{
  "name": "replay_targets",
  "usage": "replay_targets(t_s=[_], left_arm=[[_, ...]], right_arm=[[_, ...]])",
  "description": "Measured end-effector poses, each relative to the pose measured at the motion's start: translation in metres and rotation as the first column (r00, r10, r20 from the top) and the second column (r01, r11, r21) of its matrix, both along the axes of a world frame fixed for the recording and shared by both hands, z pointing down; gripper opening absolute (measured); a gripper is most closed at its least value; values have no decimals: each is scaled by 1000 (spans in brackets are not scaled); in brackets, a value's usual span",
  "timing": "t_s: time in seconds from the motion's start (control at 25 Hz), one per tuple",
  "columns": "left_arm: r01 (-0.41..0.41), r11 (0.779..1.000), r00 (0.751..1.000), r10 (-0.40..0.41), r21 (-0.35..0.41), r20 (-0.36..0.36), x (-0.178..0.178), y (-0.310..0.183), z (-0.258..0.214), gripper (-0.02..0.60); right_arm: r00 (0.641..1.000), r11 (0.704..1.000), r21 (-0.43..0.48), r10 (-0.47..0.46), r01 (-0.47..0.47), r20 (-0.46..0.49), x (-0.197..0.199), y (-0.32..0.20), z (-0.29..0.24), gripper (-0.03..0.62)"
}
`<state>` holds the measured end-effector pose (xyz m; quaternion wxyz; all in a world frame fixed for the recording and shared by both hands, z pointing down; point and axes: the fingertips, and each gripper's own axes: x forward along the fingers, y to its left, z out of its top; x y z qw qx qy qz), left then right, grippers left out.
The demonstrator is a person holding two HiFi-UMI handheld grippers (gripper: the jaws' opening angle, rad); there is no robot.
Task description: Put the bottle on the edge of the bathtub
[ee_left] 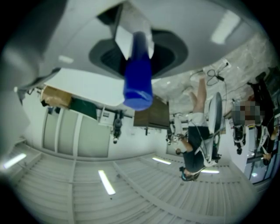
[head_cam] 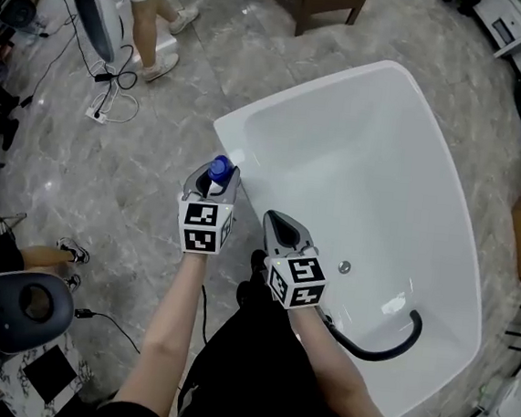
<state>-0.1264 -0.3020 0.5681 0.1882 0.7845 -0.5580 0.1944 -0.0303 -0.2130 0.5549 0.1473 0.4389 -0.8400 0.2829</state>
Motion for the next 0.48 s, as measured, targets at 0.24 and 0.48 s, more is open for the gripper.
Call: replay_targets(t_s=[0.24, 0.48], left_arm=[[-14, 1000, 1000, 14, 0, -1, 10, -27, 15, 160], [-30, 1000, 1000, 30, 6, 9, 18, -47, 30, 160]], right_arm=[[1000, 1000, -17, -4, 4, -9, 1, -14, 11, 3], [1000, 999, -34, 3, -4, -13, 1, -19, 22, 3]])
